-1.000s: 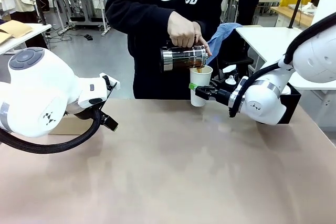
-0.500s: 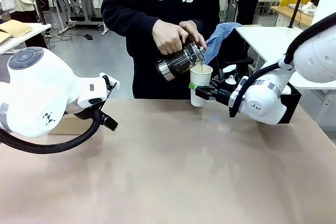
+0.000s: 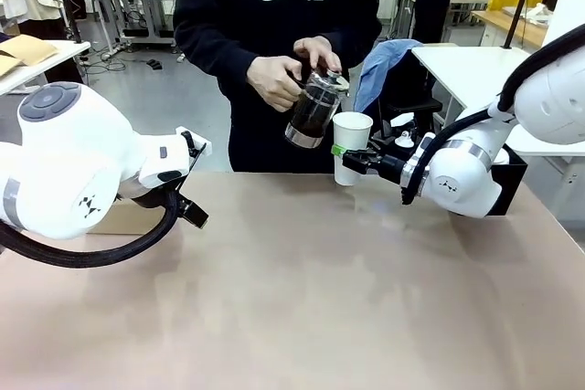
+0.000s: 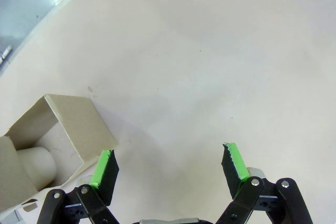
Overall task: Pour a drink into a cup and package it in a carrier.
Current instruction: When a person places the Paper Cup Lid on the 600 ml Paper Cup , lift the 600 ml Paper Cup.
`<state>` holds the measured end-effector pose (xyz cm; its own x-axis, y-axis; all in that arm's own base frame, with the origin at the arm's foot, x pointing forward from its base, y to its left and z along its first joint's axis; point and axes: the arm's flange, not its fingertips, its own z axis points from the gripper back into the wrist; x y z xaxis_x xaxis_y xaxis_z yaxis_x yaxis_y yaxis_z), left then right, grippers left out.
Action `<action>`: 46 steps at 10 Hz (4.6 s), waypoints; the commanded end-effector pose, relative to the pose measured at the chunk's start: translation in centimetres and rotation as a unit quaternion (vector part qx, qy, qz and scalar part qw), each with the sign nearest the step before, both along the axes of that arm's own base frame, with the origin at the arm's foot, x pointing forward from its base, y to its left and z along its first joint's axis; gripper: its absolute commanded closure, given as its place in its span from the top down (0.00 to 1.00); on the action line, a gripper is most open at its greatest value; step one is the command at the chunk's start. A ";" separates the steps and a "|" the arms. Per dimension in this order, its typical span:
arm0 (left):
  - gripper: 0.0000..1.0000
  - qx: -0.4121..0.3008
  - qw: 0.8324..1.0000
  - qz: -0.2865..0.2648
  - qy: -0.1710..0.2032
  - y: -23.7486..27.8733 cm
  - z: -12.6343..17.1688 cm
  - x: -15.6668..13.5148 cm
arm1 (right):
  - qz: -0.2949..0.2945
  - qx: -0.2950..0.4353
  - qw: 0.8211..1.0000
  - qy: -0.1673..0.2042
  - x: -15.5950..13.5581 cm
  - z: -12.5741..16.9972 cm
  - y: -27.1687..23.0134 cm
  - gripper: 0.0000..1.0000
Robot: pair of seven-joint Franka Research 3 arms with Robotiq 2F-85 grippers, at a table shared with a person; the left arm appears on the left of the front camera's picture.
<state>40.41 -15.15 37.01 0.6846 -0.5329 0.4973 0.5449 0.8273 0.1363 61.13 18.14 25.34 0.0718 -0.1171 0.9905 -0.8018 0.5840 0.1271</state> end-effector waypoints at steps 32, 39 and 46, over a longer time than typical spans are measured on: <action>1.00 0.000 1.000 -0.001 0.000 0.0 0.0 0.0 | -0.002 -0.002 1.000 0.000 -0.1 0.2 0.3 0.80; 1.00 0.000 1.000 -0.001 0.000 0.0 0.0 0.0 | -0.002 -0.002 1.000 0.000 -0.1 0.2 0.3 0.80; 1.00 0.000 1.000 -0.001 0.000 0.0 0.0 0.0 | -0.002 -0.002 1.000 0.000 -0.1 0.2 0.3 0.80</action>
